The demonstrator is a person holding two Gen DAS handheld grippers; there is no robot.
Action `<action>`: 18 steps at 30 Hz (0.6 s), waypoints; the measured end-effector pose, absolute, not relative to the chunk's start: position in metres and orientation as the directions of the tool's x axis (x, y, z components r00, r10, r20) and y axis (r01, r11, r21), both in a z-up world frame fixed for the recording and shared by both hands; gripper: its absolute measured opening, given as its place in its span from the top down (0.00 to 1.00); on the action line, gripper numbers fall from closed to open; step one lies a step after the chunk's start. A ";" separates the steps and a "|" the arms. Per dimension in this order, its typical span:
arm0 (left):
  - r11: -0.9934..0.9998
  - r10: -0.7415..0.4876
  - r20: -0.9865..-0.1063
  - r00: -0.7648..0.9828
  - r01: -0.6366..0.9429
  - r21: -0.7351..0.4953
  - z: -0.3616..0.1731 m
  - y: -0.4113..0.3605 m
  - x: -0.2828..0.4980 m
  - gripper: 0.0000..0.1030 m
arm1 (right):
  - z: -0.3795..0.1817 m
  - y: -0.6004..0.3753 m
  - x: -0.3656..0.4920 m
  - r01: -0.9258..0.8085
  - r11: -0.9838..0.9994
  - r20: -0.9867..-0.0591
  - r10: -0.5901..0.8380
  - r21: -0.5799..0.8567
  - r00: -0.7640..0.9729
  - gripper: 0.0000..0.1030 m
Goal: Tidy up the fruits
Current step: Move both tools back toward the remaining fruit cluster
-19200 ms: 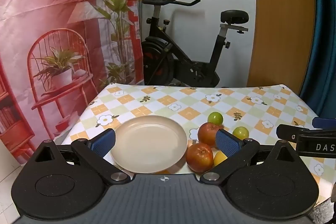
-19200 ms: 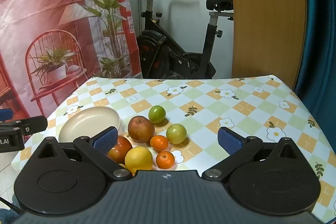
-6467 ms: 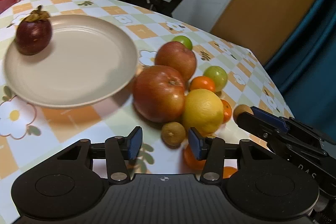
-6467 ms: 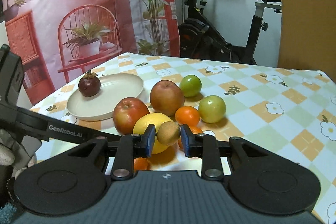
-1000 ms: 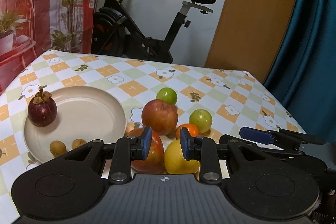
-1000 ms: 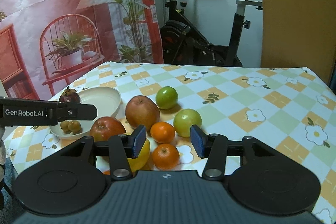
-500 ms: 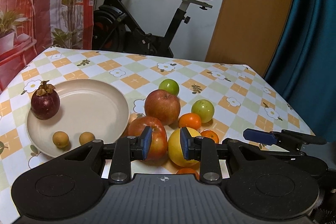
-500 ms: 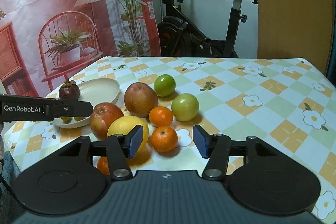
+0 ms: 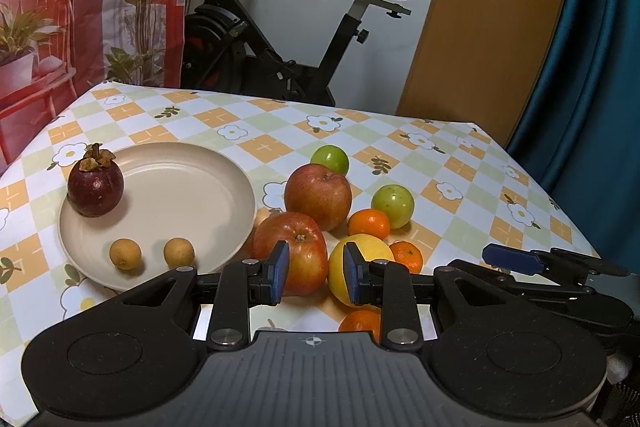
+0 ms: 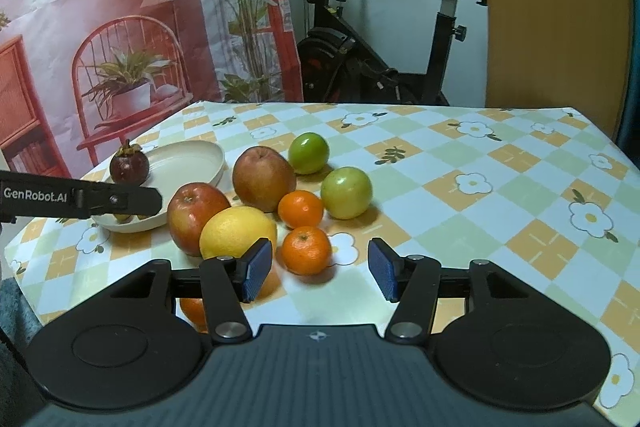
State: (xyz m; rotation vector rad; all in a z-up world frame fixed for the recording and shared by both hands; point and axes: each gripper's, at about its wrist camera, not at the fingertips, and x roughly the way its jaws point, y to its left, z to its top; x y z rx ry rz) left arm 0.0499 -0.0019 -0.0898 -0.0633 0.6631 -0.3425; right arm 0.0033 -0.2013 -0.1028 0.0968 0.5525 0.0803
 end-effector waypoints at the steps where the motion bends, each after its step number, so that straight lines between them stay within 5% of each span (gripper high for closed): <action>1: 0.941 -0.335 -0.592 0.733 0.294 -0.169 -0.090 -0.002 0.049 0.70 | -0.103 -0.203 0.002 -0.045 0.992 -0.517 0.100 0.118 0.850 0.44; 18: 0.925 -0.377 -0.620 0.688 0.317 -0.210 -0.097 -0.001 0.046 0.70 | -0.110 -0.182 -0.021 -0.198 0.974 -0.556 0.227 0.113 0.799 0.44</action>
